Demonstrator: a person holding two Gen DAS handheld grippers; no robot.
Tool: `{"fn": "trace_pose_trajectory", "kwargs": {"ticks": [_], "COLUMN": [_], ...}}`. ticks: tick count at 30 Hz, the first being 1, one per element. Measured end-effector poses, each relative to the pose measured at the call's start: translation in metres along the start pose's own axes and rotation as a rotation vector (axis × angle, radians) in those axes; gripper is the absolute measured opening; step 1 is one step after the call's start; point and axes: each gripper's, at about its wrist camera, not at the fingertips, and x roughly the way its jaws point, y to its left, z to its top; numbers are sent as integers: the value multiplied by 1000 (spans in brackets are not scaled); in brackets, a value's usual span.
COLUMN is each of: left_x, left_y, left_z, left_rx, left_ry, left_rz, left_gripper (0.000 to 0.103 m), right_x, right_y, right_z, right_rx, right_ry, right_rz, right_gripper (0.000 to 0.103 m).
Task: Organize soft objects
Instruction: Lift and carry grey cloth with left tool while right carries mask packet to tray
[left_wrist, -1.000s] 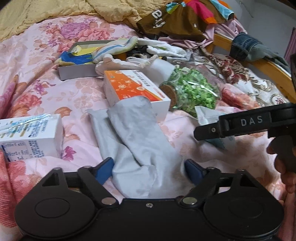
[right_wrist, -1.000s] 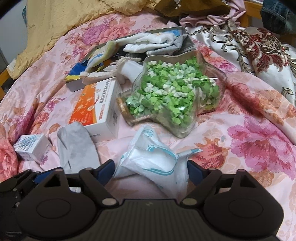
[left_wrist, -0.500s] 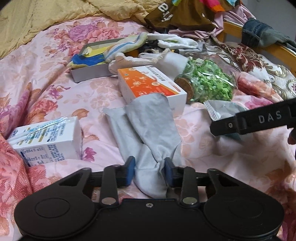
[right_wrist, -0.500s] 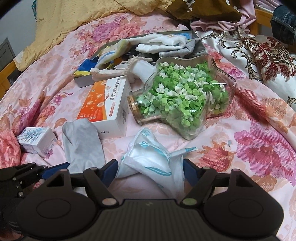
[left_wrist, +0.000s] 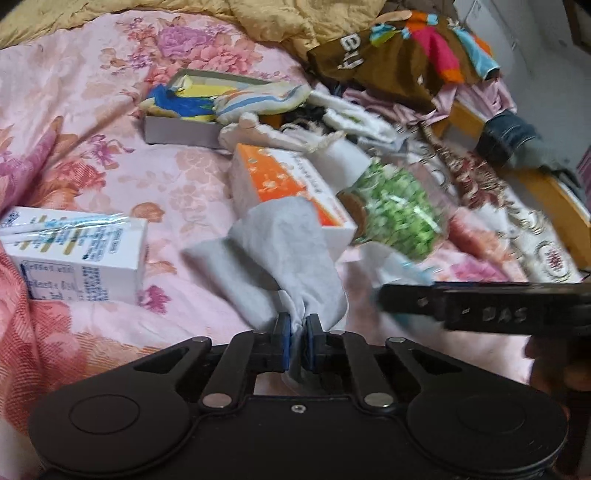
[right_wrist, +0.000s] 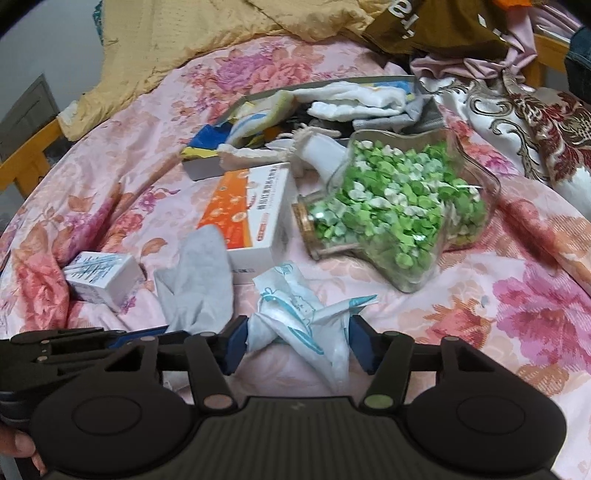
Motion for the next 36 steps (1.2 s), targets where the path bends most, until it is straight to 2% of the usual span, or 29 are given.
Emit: {"fn": "trace_pose_trajectory", "kwargs": {"ticks": [9,16,20,23,32,36], "left_x": [-12,-27,-31,-32,-32,-23], "left_y": [-9,-13,-15,-17,-21,-25], "left_z": [2,5,10,16,64,90], "left_rx": [12,21,37,54,52,62], "left_ry": [-62,-162,-185,-204,-293,-336], "left_rz": [-28,-7,-3,28,67,94], "left_gripper": [8,8,8,8,8,8], "right_x": [-8,-16,-24,-30,-37,-27], "right_y": [3,3,5,4,-9,-22], "right_z": [1,3,5,6,29,45], "right_rx": [-10,-10,-13,-6,50,97], "right_ry": [-54,-120,-170,-221,-401,-443], "right_rz": [16,25,42,51,55,54], "right_gripper": [53,52,52,52,52,53]}}
